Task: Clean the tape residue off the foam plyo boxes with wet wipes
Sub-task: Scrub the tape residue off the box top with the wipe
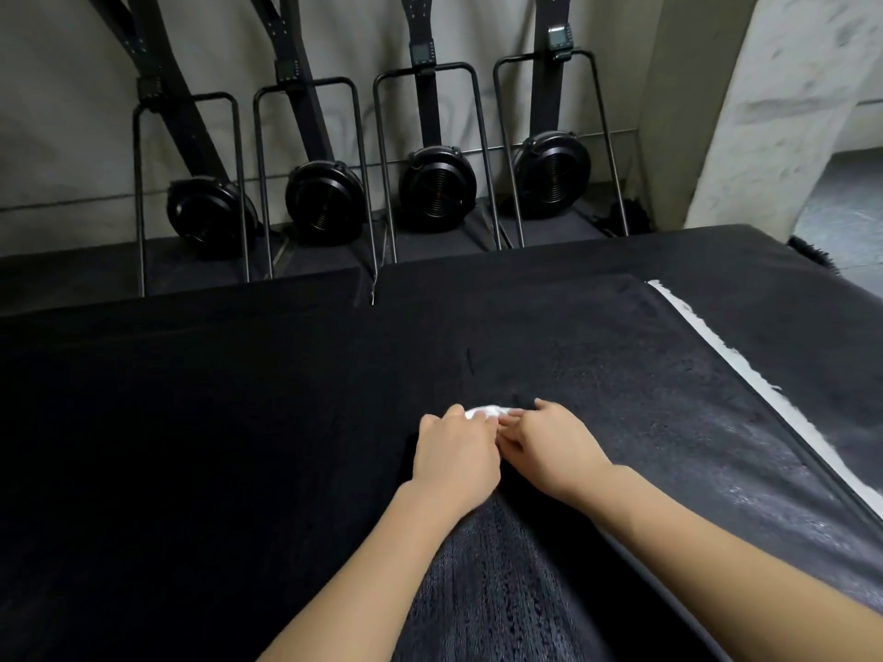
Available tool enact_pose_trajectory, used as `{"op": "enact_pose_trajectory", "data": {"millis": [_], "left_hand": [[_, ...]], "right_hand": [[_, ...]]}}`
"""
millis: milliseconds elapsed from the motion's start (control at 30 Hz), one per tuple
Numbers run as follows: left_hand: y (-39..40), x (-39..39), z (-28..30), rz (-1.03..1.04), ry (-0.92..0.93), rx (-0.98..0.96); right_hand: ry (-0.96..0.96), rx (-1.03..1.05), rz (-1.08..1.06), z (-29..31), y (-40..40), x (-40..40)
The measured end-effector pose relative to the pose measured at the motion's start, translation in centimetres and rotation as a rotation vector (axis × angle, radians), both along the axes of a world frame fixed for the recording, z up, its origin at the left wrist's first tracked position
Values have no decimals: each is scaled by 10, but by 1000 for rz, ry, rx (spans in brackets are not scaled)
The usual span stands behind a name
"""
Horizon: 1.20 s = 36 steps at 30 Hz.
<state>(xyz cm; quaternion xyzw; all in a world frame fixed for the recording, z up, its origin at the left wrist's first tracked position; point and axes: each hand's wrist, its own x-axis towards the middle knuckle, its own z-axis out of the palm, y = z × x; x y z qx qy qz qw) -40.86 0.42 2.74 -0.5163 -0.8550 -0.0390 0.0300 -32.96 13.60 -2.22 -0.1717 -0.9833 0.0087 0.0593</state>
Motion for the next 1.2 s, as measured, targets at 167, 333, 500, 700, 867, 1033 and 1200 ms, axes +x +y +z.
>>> {"op": "enact_pose_trajectory", "data": {"millis": [167, 333, 500, 700, 867, 1033, 1200], "left_hand": [[-24, 11, -12, -93, 42, 46], [4, -24, -20, -88, 36, 91], [50, -72, -15, -33, 20, 57], [83, -101, -15, 47, -10, 2], [60, -71, -12, 1, 39, 40], [32, -56, -12, -50, 12, 33], [62, -79, -7, 11, 14, 8]], "right_hand": [[54, 11, 76, -10, -11, 34], [28, 9, 54, -4, 13, -4], [9, 12, 26, 0, 63, -66], [52, -70, -56, 3, 86, -102], [58, -52, -8, 10, 62, -68], [89, -69, 94, -2, 46, -35], [114, -36, 68, -1, 68, -68]]}}
